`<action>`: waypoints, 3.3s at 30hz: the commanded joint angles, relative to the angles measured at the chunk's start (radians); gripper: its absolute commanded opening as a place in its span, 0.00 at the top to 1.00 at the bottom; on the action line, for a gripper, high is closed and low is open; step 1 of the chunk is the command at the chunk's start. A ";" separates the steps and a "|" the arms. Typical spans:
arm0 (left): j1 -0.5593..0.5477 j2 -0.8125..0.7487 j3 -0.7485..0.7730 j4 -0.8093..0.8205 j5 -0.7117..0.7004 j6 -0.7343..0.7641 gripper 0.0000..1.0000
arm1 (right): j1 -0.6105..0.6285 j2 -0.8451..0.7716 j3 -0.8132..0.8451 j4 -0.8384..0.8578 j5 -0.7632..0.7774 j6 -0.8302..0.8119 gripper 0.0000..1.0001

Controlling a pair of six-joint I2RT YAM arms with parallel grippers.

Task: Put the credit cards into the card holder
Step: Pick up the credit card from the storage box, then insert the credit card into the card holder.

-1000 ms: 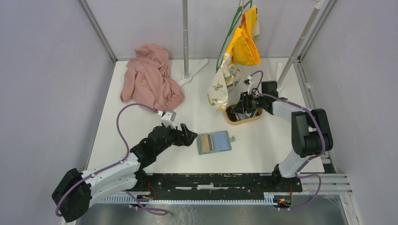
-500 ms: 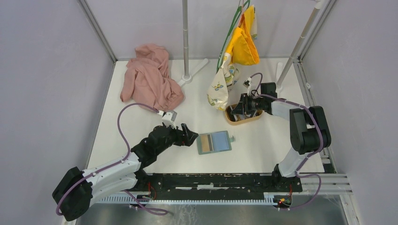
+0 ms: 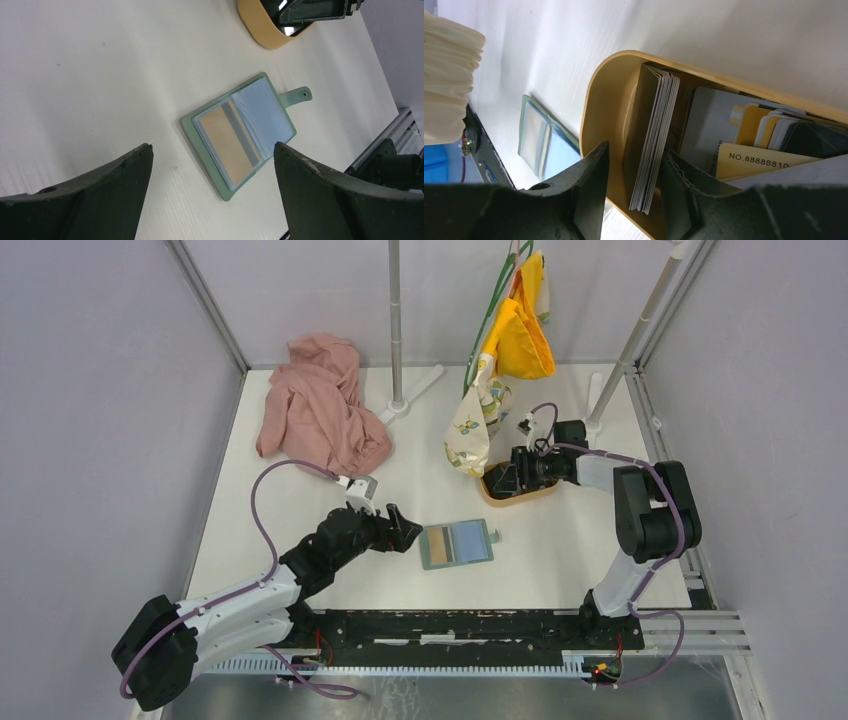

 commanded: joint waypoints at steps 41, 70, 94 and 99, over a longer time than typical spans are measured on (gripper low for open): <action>0.002 -0.023 0.007 0.037 0.002 0.031 0.05 | -0.183 -0.041 0.007 0.030 -0.157 0.061 1.00; 0.002 0.276 -0.015 0.541 0.246 -0.239 0.06 | -0.181 -0.277 -0.293 0.492 -0.356 0.445 1.00; 0.003 0.622 0.041 0.930 0.203 -0.445 0.25 | 0.181 -0.182 -0.326 0.705 -0.460 0.562 1.00; 0.009 0.619 0.046 0.932 0.222 -0.439 0.51 | 0.208 -0.181 -0.315 0.707 -0.481 0.554 1.00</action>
